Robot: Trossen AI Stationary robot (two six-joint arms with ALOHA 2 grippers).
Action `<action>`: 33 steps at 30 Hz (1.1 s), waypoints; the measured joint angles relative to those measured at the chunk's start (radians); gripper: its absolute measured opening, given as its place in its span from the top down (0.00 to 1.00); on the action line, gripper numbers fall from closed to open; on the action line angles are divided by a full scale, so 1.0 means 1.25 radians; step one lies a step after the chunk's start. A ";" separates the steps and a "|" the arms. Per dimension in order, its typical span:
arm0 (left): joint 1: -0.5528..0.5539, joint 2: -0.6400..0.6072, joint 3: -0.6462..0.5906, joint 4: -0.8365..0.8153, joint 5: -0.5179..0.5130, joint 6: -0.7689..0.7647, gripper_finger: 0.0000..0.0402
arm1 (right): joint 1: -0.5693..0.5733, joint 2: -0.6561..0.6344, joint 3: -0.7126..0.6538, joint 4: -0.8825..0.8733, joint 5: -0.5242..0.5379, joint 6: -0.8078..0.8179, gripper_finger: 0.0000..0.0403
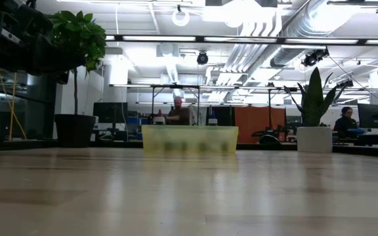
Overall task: Pick & Place food coloring
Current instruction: Put the small red food coloring bottle into the yellow container
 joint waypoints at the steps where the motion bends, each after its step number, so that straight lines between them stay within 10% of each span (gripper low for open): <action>1: 0.000 0.000 0.000 0.000 0.000 0.000 1.00 | -0.002 0.000 -0.001 0.000 -0.005 0.000 0.59; 33: 0.000 0.000 0.000 0.000 0.000 0.000 1.00 | -0.080 -0.006 -0.001 0.008 -0.013 -0.025 0.86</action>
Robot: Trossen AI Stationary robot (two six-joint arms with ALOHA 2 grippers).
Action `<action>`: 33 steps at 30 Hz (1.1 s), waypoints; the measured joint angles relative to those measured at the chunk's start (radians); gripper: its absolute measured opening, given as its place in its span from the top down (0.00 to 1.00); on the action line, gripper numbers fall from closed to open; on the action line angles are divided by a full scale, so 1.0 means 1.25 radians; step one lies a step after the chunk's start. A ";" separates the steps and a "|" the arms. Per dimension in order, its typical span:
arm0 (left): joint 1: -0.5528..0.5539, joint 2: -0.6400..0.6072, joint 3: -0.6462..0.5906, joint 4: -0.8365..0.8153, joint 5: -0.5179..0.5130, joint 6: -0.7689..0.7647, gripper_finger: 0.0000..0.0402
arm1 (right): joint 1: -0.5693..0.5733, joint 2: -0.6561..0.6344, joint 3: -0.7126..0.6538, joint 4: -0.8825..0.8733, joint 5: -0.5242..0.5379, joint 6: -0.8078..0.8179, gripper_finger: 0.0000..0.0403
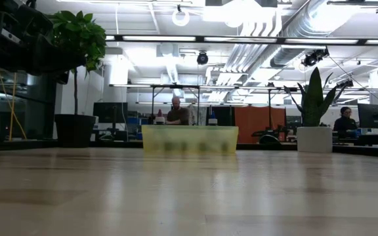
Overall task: Pick & Place food coloring
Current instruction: Put the small red food coloring bottle into the yellow container
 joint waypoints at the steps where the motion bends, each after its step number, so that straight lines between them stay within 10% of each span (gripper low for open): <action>1: 0.000 0.000 0.000 0.000 0.000 0.000 1.00 | -0.014 -0.005 0.000 -0.004 0.000 -0.014 0.86; 23: 0.000 0.000 0.000 0.000 0.000 0.000 1.00 | -0.512 -0.129 0.261 -0.210 0.051 -0.557 0.86; 33: 0.000 0.000 0.000 0.000 0.000 0.000 1.00 | -0.791 -0.070 0.395 -0.234 -0.051 -0.828 0.86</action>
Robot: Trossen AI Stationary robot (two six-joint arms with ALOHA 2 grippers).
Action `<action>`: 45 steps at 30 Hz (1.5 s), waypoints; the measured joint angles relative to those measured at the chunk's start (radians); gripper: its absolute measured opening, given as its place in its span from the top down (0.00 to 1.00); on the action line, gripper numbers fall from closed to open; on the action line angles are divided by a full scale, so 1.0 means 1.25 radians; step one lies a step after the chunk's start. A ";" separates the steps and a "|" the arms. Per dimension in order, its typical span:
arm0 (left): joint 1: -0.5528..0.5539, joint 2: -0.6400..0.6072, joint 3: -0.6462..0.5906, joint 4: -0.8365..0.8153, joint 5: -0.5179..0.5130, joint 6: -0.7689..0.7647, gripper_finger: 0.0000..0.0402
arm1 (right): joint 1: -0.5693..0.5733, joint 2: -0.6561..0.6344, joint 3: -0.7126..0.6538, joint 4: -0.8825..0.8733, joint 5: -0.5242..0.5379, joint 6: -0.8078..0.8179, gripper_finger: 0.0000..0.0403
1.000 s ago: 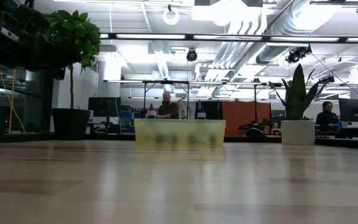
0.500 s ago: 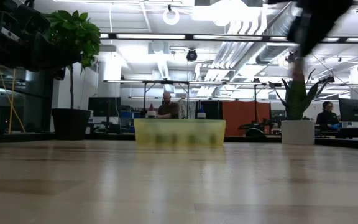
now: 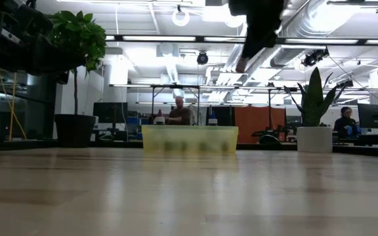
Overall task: Pick & Place food coloring
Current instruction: Put the small red food coloring bottle into the yellow container
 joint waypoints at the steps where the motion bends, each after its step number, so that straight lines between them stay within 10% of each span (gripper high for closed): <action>1: 0.000 0.000 0.000 0.000 0.000 0.000 1.00 | -0.023 0.017 0.018 -0.006 -0.005 -0.034 0.86; 10: 0.000 0.000 0.000 0.000 0.000 0.000 1.00 | -0.162 0.236 0.198 -0.022 -0.030 -0.227 0.86; 21: 0.000 0.000 0.000 0.000 0.000 0.000 1.00 | -0.261 0.500 0.452 -0.108 -0.018 -0.136 0.86; 45: 0.000 0.000 0.000 0.000 0.000 0.000 1.00 | -0.401 0.557 0.470 -0.136 0.008 0.099 0.85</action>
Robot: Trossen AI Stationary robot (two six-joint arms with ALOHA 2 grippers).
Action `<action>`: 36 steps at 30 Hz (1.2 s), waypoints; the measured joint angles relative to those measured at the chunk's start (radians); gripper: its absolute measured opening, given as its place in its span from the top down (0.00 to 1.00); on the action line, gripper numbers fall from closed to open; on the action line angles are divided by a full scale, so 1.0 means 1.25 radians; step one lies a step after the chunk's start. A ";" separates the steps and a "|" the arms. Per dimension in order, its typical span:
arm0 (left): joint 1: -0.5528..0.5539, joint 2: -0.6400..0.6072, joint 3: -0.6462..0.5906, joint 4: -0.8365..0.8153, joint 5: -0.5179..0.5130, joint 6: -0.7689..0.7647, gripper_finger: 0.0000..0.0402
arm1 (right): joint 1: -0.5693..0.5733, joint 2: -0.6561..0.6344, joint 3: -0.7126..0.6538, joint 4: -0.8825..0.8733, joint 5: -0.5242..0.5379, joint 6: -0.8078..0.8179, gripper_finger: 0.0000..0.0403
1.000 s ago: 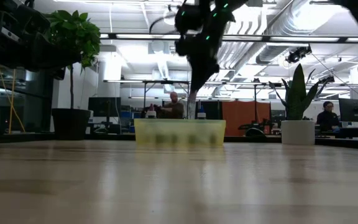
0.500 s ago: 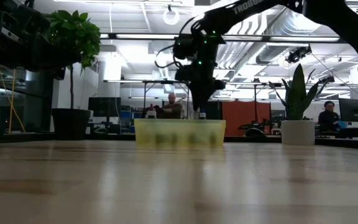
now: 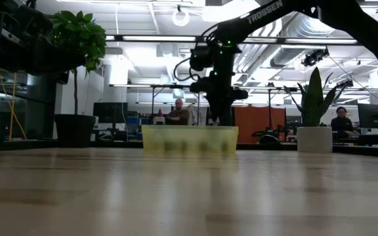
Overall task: Pick & Place food coloring
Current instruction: Put the small red food coloring bottle into the yellow container
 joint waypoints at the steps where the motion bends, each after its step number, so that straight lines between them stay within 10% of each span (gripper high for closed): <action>1: 0.000 0.000 0.000 0.000 0.000 0.000 1.00 | -0.002 0.005 0.000 -0.003 -0.002 0.005 0.85; 36: 0.000 0.000 0.000 0.000 0.000 0.000 1.00 | -0.021 0.082 -0.001 -0.032 -0.045 0.020 0.80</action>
